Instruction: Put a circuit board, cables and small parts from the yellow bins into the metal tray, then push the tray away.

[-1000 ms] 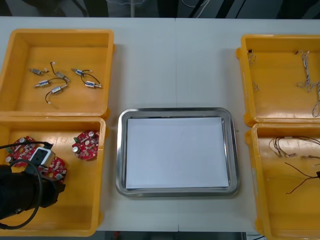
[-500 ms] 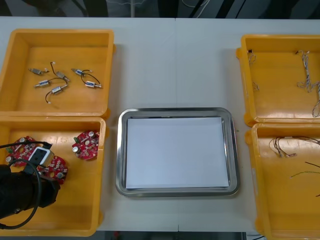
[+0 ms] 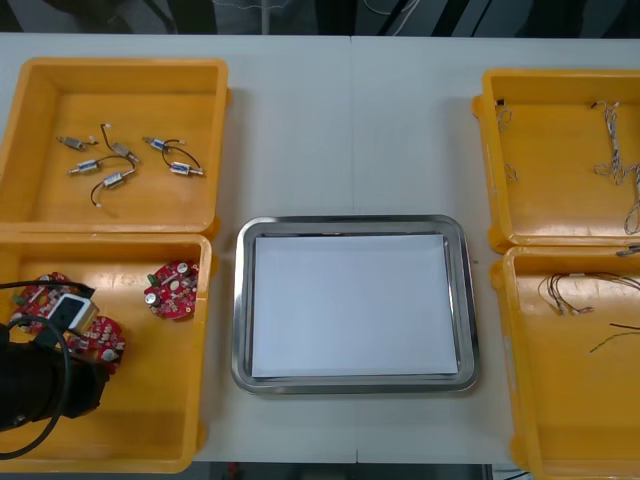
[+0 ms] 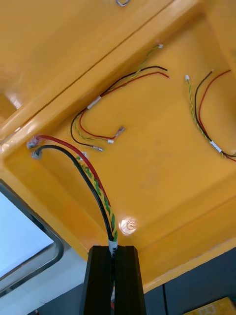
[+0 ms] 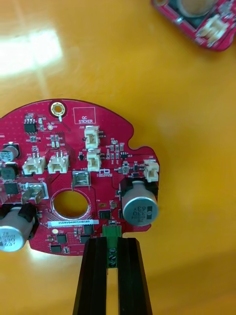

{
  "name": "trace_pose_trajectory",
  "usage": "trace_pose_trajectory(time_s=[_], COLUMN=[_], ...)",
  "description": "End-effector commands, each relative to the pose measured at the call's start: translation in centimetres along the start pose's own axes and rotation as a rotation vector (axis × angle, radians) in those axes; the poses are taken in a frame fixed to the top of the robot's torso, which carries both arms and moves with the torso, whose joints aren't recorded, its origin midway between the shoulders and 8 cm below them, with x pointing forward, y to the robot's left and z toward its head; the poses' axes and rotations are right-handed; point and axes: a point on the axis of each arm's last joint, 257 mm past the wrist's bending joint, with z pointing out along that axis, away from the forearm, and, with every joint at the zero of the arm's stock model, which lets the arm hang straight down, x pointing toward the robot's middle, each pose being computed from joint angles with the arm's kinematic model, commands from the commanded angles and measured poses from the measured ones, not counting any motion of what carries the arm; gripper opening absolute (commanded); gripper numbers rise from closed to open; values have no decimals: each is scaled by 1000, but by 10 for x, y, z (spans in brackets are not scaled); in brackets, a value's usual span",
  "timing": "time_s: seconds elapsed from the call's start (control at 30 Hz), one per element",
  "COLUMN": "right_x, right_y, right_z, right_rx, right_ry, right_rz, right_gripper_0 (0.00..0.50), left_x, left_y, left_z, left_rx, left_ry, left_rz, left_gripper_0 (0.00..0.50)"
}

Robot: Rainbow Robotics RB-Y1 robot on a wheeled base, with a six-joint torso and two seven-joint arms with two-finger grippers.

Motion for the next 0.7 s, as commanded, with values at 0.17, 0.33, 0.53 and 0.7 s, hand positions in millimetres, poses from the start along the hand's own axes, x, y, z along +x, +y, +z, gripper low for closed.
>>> trace_pose_trajectory(time_s=[0.17,0.33,0.53,0.7], right_x=[19,28,34,35], right_y=[31,46,56,73], right_z=[-5,-12,-13,-15], right_rx=[-30,-66,-70,-113], right_ry=[50,50,43,28], right_rz=[-205,-294,-502,-648], right_gripper_0=[0,0,0,0], left_x=[-32,-45,-67,-86], left_y=[18,19,8,-5], left_z=[-44,-57,-77,-90], left_rx=[-44,-66,-73,-58], left_ry=[-18,-20,-17,-22], left_rz=[33,35,10,39], left_gripper_0=[0,0,0,0])
